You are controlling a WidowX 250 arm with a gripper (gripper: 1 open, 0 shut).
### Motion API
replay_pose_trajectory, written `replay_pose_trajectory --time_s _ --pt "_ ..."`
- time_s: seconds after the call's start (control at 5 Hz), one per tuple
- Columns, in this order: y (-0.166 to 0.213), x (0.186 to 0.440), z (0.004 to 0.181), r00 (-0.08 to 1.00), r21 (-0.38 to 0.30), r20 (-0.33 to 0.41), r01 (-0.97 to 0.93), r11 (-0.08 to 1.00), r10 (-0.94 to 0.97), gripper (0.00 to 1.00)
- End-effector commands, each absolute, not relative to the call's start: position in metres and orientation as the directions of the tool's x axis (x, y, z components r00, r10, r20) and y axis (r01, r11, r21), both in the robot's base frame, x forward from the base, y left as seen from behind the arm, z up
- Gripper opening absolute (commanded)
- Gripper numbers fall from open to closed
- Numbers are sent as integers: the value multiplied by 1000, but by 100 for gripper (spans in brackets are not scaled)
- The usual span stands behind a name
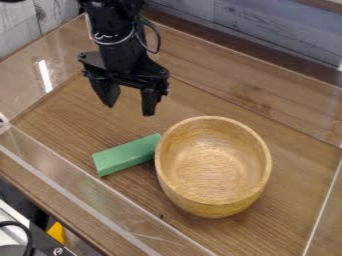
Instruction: Remove the green block from inside the brown bowl and put it on the table
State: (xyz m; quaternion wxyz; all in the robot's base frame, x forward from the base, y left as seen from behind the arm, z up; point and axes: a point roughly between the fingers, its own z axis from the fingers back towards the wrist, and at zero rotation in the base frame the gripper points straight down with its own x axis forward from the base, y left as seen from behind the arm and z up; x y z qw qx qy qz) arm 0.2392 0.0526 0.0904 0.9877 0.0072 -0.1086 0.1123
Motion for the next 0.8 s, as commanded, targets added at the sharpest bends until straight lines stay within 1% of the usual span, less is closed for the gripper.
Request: replay_pose_trajectory --time_s 0.0,0.4,0.6 --pt "55 254 100 932 -10 256 -262 965 256 100" --pt "55 259 92 932 -10 262 -259 966 253 100" --pt "57 254 97 930 -8 266 -261 965 254 100"
